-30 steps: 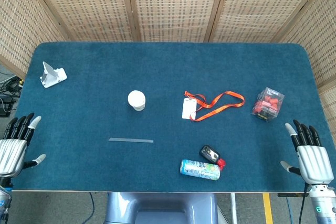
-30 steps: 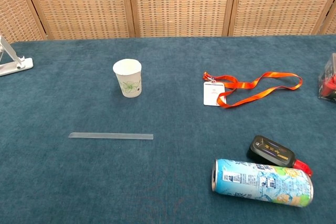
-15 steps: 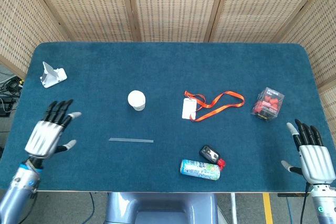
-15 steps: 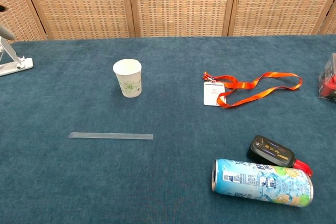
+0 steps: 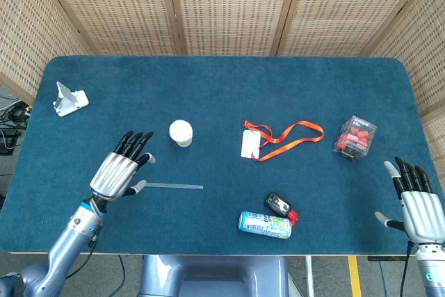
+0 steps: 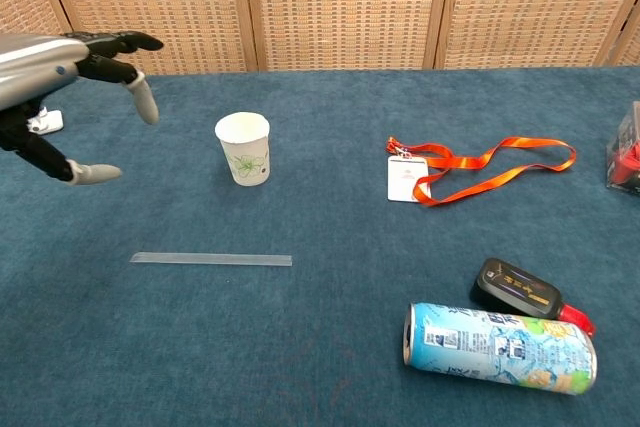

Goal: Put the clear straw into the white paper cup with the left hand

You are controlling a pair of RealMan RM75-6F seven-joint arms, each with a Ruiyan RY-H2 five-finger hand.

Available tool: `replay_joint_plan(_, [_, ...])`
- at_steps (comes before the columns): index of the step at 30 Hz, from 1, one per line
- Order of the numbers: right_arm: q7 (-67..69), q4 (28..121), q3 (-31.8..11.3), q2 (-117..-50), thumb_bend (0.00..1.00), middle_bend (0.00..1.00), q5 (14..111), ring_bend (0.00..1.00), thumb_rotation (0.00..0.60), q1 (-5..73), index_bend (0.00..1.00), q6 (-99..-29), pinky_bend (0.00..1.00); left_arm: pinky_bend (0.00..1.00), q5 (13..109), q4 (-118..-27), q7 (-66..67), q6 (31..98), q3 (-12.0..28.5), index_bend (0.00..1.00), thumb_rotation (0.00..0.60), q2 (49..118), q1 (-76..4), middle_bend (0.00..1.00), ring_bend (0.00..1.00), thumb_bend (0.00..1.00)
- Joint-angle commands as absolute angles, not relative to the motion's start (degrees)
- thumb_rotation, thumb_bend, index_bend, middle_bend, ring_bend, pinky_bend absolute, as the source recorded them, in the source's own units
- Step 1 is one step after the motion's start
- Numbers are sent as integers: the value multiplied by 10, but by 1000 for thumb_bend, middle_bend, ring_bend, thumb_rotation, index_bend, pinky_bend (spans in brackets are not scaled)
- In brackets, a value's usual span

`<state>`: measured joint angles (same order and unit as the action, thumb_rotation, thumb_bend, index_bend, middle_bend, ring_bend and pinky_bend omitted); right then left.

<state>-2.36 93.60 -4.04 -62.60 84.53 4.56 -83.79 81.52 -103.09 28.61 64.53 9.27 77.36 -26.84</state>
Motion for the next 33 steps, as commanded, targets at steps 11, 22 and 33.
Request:
replay_joint_plan(11, [0,938,-41,-618,43,0,846,0,600,45,43,-837,0,20,676,-1028,437,628,106,448,600,883,-328,0,0,266])
replay_joint_plan(22, [18,940,-41,-611,43,0,848,0,600,44,43,-838,0,20,580,-990,508,612,111,482,600,939,-387,0,0,274])
replay_joint_plan(33, [29,939,-42,-608,43,0,847,0,600,44,43,-836,0,20,506,-942,551,614,100,493,600,986,-430,0,0,277])
